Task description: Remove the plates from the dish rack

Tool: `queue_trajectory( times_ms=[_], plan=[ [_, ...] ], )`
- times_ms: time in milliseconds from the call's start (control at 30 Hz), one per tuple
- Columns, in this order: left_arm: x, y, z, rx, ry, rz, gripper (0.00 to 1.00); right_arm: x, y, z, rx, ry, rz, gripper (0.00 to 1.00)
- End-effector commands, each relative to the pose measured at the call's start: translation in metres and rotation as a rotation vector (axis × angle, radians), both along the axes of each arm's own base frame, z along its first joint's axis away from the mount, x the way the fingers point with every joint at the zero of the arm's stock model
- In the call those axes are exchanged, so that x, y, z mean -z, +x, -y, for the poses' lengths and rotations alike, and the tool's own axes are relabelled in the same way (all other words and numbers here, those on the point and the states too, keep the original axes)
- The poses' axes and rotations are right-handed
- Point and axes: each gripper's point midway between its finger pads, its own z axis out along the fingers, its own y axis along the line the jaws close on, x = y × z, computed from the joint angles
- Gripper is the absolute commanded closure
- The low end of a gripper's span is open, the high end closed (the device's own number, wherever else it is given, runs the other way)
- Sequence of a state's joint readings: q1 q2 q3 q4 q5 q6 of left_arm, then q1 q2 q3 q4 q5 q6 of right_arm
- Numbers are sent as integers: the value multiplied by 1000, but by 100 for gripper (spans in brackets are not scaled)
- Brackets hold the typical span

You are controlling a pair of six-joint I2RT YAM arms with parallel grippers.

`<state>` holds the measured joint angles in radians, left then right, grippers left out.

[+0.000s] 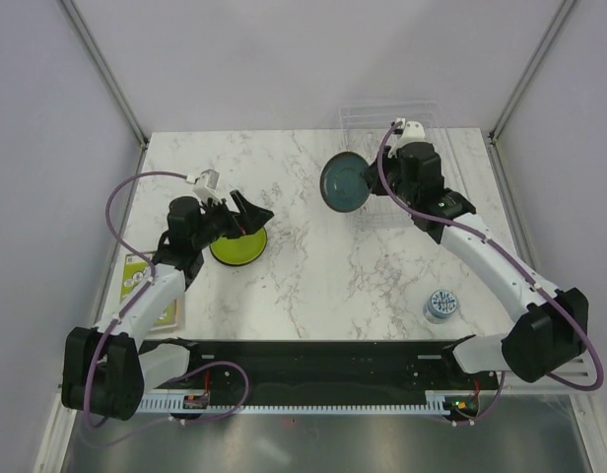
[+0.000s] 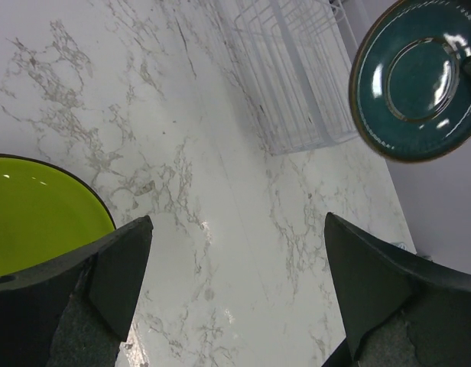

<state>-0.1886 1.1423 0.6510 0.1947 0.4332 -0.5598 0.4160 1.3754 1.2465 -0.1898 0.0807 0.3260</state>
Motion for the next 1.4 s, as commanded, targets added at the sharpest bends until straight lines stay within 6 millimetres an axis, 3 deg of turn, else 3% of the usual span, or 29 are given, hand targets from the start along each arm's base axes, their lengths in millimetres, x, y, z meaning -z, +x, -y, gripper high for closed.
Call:
queue_trajectory(
  times_ms=[0,133,533,800,867,1000,1067,1167,1200,1233,1267,1300,1367],
  plan=[
    [-26,-11,13,58,-108,89,0,-21,-31,-49,-145,251,11,100],
    [-28,-19,16,65,-150,102,0,-2,-53,-76,-207,288,-37,100],
    [-7,-26,22,82,-198,78,0,-1,-80,-145,-366,488,-59,100],
    [-15,-24,29,105,-260,107,0,6,-98,-175,-464,600,-123,100],
    [-18,-25,30,113,-267,120,9,10,-100,-178,-479,619,-134,100],
    [-16,-24,29,107,-256,113,72,13,-100,-178,-479,613,-140,100],
    [-15,-24,27,93,-247,107,98,13,-99,-177,-474,601,-136,99],
    [-10,-21,22,64,-209,93,98,14,-96,-175,-456,578,-130,94],
    [-10,-20,20,50,-188,100,98,14,-95,-175,-452,573,-129,89],
    [-7,-20,18,38,-173,83,98,17,-92,-172,-427,557,-132,81],
    [-6,-19,15,22,-162,77,98,18,-91,-170,-414,545,-133,62],
    [-6,-16,9,-9,-137,89,98,18,-89,-168,-407,523,-122,52],
    [0,-16,4,-37,-98,66,98,22,-85,-159,-361,485,-123,46]
  ],
)
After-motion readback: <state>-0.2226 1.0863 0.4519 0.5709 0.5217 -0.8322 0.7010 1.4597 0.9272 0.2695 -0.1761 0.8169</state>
